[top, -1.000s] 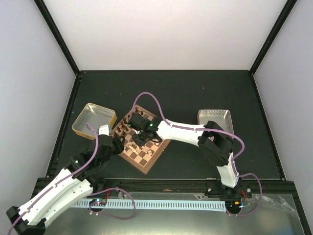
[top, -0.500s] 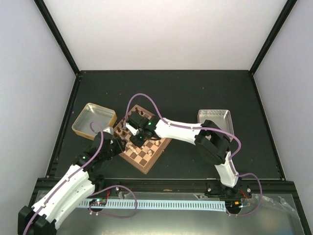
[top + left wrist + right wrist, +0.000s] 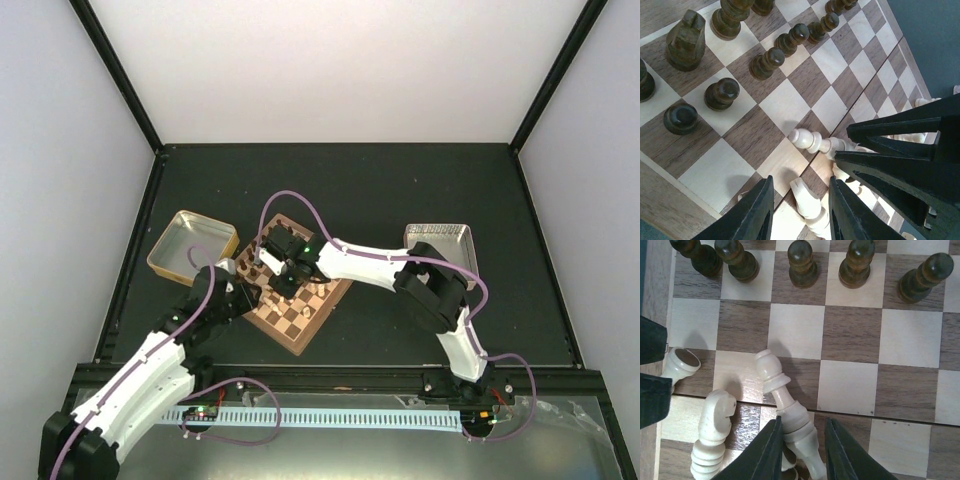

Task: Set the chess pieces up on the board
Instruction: Pick up the chess piece from the chessboard.

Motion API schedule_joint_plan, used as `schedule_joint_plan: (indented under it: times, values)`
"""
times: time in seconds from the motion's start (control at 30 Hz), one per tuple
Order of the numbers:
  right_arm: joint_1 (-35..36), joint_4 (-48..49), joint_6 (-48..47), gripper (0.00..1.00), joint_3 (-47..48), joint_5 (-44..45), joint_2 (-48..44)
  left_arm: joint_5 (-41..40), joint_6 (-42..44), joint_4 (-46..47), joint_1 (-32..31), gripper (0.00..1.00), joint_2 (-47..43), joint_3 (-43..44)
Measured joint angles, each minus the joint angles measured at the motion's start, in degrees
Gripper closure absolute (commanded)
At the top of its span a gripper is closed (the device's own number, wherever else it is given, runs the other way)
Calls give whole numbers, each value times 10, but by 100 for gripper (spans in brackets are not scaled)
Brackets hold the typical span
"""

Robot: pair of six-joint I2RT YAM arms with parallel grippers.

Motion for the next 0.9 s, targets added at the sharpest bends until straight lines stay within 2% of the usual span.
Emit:
schedule_joint_plan:
  times: [0.37, 0.57, 0.7, 0.9]
  values:
    - [-3, 10, -19, 84, 0, 1, 16, 3, 2, 10, 3, 68, 11, 0]
    - [-3, 18, -29, 96, 0, 8, 17, 5, 3, 10, 4, 67, 11, 0]
    - [-3, 59, -31, 99, -21, 11, 12, 6, 3, 10, 4, 65, 4, 0]
    - [-3, 150, -38, 99, -108, 11, -32, 7, 0, 16, 7, 61, -24, 0]
